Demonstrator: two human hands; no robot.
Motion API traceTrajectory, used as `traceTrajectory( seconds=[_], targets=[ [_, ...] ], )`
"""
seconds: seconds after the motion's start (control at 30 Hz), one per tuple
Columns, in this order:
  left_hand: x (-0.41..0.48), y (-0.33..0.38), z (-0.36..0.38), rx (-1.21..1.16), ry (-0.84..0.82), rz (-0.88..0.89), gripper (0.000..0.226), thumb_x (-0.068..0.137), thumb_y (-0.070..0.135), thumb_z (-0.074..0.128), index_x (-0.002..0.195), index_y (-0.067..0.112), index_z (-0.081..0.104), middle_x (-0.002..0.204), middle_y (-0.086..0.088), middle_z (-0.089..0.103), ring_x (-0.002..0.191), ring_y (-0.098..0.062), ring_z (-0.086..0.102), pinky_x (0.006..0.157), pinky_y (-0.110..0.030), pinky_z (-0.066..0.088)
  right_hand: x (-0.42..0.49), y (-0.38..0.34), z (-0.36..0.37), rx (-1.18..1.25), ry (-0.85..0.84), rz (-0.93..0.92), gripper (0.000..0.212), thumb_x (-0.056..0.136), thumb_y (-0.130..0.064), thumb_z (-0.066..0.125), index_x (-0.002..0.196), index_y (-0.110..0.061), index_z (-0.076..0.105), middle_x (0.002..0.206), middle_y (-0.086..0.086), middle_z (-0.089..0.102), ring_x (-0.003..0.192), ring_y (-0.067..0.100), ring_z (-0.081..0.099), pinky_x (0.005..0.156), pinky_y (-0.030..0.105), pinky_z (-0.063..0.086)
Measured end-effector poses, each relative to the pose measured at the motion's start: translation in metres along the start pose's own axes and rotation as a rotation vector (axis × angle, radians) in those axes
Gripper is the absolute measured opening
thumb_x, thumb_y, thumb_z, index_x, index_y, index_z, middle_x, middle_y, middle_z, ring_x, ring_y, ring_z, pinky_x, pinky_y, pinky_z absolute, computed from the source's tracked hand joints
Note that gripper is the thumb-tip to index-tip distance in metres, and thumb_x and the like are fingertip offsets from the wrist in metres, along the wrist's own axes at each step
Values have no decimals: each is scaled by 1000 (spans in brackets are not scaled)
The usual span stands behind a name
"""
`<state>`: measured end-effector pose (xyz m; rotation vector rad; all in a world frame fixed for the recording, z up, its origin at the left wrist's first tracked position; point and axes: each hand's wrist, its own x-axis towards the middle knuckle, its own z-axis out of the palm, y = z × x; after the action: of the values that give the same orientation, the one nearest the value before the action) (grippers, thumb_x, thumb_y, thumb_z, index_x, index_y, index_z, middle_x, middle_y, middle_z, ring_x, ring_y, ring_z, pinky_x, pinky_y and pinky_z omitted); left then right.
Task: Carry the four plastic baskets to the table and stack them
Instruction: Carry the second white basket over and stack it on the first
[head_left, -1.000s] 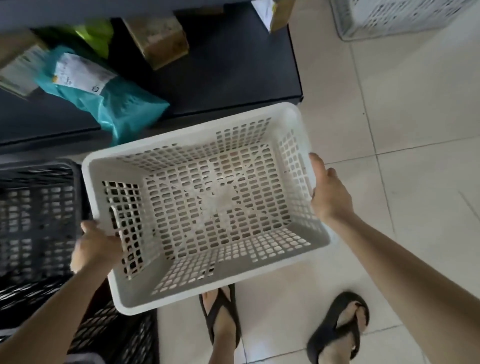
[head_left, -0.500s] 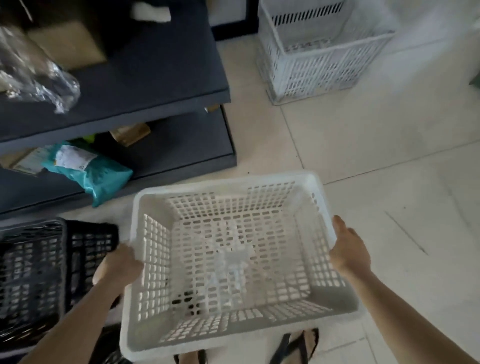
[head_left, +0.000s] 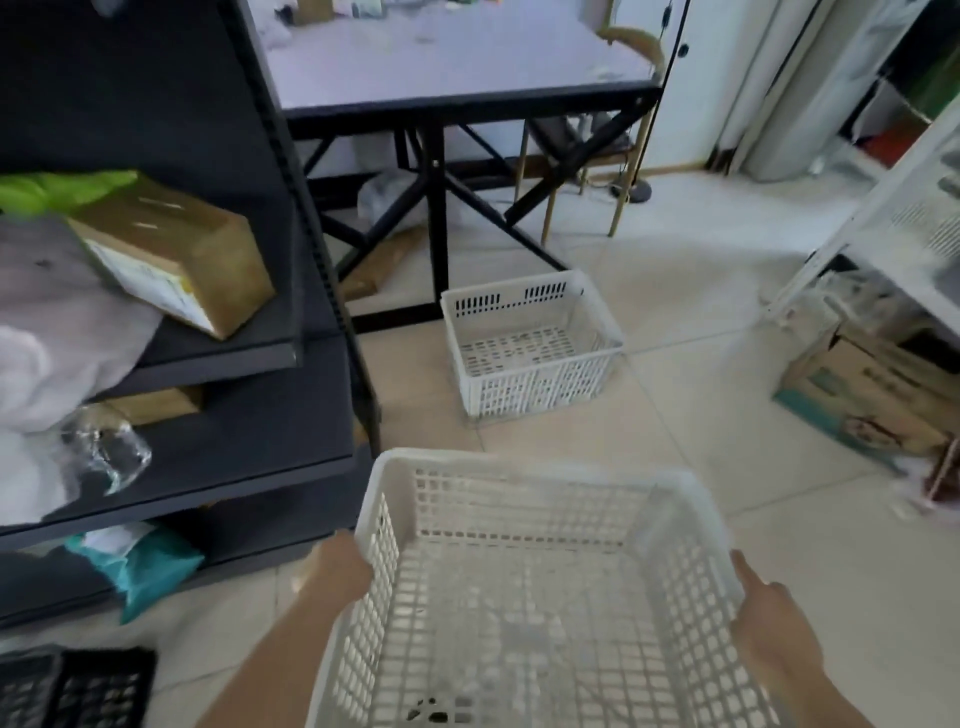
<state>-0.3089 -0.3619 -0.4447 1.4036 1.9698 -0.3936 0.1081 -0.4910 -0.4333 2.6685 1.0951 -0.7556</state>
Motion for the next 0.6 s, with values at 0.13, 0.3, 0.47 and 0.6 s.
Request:
traceTrajectory(
  seconds=[0.13, 0.3, 0.47, 0.6],
  targets=[
    [17, 72, -53, -59, 19, 25, 34, 86, 10, 53, 118, 0, 54, 86, -3, 57, 92, -26, 64, 66, -30, 46, 65, -23, -73, 17, 36, -2, 77, 81, -1, 36, 150, -31, 21, 102, 17, 57, 72, 27, 55, 68, 36, 50],
    [57, 145, -115, -74, 53, -11, 7, 85, 10, 50, 86, 8, 56, 69, -2, 54, 60, -17, 51, 53, -26, 40, 153, -79, -155, 90, -25, -55, 79, 79, -13, 42, 151, -28, 13, 114, 21, 57, 96, 34, 62, 73, 36, 47],
    [129, 217, -160, -186, 43, -22, 34, 86, 11, 54, 111, -13, 59, 98, -25, 68, 85, -38, 67, 53, -32, 46, 238, -138, -229, 103, 9, -172, 73, 86, -13, 51, 150, -21, 18, 116, 23, 56, 92, 35, 59, 67, 34, 40],
    [155, 284, -200, -146, 69, -45, 19, 94, 10, 48, 110, 1, 53, 85, -7, 60, 75, -24, 57, 57, -31, 44, 321, -181, -268, 119, 18, -197, 71, 85, -10, 50, 149, -20, 19, 114, 27, 55, 85, 36, 60, 66, 35, 47]
  ],
)
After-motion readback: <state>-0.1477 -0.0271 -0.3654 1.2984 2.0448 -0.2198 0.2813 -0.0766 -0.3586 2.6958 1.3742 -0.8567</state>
